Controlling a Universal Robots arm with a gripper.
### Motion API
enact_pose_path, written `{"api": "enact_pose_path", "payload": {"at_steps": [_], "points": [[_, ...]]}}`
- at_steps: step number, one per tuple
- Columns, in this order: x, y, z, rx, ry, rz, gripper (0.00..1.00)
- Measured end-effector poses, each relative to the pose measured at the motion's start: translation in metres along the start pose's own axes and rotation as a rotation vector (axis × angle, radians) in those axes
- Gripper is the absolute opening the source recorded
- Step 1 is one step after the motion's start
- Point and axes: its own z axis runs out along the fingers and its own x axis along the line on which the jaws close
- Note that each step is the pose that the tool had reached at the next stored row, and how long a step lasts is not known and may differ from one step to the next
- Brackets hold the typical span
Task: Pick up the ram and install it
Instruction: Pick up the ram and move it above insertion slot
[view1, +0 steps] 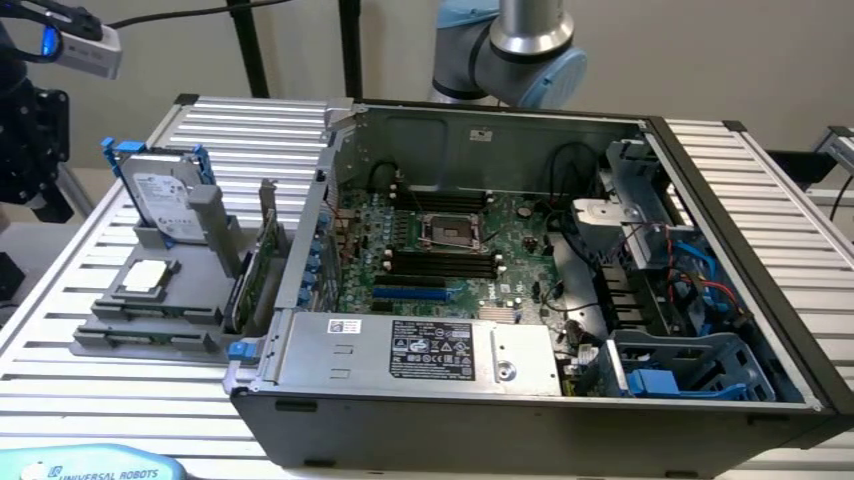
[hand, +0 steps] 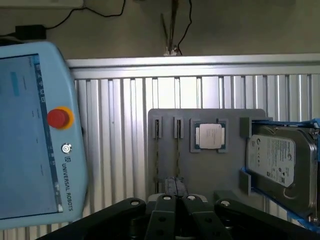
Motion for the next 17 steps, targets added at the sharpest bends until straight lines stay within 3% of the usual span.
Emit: {"api": "enact_pose_path", "payload": {"at_steps": [8, 17], "points": [[0.004, -0.0114, 0.0093, -0.0001, -0.0032, -0.010, 0.11], [0.012, -0.0157, 0.0253, -0.0002, -0.0120, -0.010, 0.11]]}}
